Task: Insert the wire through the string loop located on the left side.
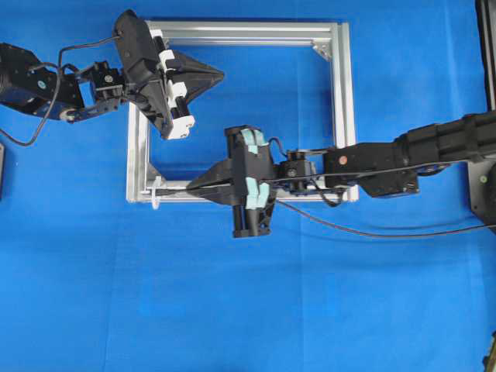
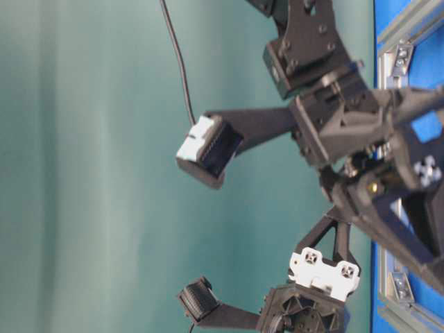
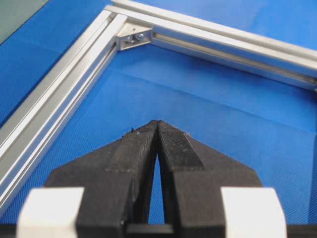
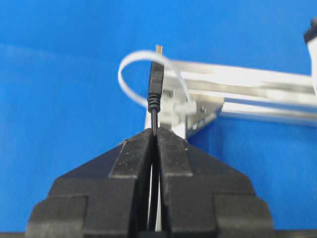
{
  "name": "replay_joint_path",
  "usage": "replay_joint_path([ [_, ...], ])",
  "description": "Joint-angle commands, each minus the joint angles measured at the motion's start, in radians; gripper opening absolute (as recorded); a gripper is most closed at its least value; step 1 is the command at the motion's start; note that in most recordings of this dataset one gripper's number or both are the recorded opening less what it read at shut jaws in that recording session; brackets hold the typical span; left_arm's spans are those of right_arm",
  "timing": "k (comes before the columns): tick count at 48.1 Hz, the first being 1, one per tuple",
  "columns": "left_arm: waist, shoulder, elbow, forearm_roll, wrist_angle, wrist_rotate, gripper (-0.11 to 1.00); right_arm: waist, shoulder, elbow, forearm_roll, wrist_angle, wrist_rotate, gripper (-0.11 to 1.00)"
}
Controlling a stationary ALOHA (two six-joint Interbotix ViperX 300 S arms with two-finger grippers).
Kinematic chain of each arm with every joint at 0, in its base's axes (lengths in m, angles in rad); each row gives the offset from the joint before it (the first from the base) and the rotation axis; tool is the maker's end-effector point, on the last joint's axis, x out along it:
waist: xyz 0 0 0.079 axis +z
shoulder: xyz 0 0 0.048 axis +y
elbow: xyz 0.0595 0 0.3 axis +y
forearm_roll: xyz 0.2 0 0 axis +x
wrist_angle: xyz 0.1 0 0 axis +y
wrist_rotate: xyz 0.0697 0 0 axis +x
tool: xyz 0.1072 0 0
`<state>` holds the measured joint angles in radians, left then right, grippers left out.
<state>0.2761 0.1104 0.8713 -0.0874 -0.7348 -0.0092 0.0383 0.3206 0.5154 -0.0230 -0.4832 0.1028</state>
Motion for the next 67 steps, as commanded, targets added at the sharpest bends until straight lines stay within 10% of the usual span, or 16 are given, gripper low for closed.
replay_joint_path([
  [1,-0.002,-0.032,-0.015,0.002,-0.006,-0.002,0.0,0.002,0.003,-0.049,0.0,-0.003,0.0,0.0],
  [46,-0.002,-0.043,0.0,0.002,-0.006,-0.002,0.0,0.002,0.107,-0.19,0.0,0.017,0.0,0.0],
  [67,0.005,-0.213,0.201,0.002,-0.008,0.002,0.0,0.0,0.107,-0.189,0.0,0.017,0.0,0.0],
])
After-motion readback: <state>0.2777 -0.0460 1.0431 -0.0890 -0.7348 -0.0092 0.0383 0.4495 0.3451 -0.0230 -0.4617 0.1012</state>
